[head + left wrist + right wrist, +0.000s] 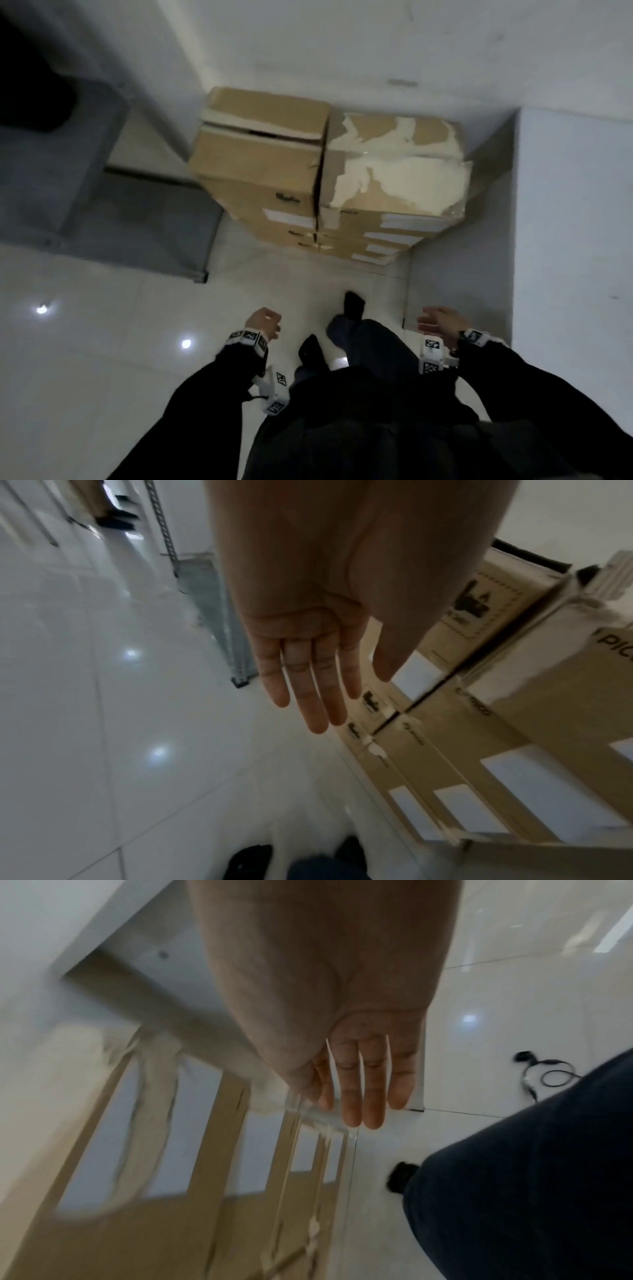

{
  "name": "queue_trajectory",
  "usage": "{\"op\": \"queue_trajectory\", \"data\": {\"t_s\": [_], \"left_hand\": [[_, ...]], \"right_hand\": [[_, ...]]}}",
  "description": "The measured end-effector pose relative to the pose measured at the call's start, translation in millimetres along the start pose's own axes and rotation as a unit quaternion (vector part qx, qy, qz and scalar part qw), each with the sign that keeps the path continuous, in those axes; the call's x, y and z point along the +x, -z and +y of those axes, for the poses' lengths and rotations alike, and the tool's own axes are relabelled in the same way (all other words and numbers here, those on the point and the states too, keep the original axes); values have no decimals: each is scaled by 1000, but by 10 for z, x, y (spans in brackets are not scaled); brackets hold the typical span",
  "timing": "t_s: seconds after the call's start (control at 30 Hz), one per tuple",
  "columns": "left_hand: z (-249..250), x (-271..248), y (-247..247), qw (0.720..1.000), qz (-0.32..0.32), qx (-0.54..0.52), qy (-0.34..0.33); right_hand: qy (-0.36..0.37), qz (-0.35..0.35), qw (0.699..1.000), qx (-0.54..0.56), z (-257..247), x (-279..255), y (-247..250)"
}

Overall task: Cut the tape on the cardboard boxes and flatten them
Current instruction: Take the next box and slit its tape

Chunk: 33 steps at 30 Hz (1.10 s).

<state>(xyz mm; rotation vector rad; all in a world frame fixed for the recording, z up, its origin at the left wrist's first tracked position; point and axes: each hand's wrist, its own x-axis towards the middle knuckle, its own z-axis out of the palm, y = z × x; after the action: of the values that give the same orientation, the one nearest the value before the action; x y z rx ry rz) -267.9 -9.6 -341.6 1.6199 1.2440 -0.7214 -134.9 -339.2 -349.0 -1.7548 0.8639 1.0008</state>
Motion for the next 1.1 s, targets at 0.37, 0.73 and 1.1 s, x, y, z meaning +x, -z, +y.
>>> {"op": "queue_trajectory", "data": {"t_s": [0.37,0.73,1.1], "left_hand": [[2138,492,3,977,63,76,-188],[3651,686,13,994,65,55,-72],[3503,971,-250,994,43,40,-89]], "right_hand": [[5,98,965,242,-1182,583,401],[135,111,985,-17,-2656,951,285],[124,62,990,21,-2626,1068,333]]}}
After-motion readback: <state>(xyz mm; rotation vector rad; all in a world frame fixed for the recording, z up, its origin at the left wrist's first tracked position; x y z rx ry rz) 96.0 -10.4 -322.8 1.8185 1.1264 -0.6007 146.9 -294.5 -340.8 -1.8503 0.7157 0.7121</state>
